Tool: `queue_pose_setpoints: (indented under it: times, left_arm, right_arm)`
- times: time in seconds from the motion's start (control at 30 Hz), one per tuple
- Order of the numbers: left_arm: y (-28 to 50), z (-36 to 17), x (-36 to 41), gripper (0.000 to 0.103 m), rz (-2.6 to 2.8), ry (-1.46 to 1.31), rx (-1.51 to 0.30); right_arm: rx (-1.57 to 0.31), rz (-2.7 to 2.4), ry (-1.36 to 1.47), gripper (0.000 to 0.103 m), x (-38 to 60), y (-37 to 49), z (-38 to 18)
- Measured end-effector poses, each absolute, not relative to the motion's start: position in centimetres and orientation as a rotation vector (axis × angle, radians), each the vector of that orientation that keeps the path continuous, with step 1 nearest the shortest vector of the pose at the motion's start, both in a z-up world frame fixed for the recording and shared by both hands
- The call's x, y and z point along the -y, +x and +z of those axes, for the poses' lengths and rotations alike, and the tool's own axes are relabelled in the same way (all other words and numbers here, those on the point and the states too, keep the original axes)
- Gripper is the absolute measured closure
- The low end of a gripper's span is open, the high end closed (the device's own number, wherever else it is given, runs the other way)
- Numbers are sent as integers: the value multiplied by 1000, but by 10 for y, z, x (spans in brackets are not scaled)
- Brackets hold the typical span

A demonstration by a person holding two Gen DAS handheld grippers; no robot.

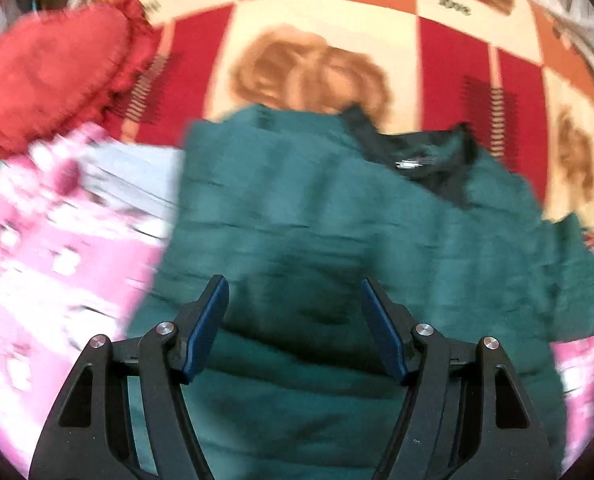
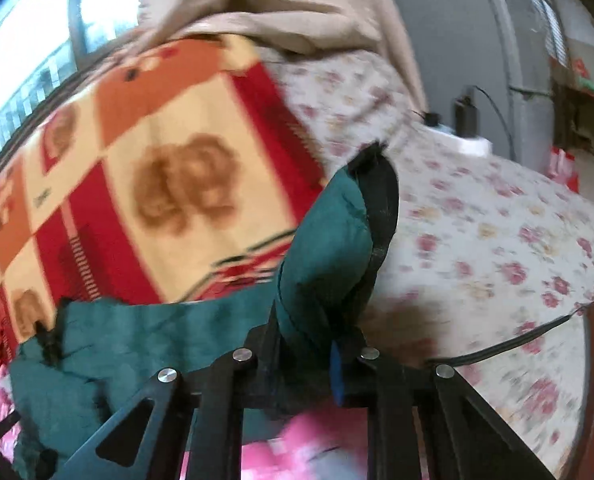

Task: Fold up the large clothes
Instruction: 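Grasp the other sleeve cuff with the right tool and lift it, then fold the held sleeve across the jacket body, then open right tool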

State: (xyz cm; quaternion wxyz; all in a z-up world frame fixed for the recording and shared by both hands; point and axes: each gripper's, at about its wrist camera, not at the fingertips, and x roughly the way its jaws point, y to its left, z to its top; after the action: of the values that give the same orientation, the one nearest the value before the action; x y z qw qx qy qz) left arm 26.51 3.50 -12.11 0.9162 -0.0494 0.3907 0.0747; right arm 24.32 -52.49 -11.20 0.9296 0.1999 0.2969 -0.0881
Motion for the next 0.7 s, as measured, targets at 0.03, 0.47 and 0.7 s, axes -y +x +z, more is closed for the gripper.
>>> queue_pose_setpoints:
  times: [0.03,0.47,0.7]
  left_arm:
    - [261,-119,-42,35,188,-72,-810]
    - [211,-154,-160,34,314,-208,-993]
    - [216,-162,-188,34,353,-253,-968]
  right_arm:
    - [-603,-159,402,86,509,243,-106]
    - [-682,227,335,86,235,283,-82]
    - [-736,491,276,86,95,314,-107]
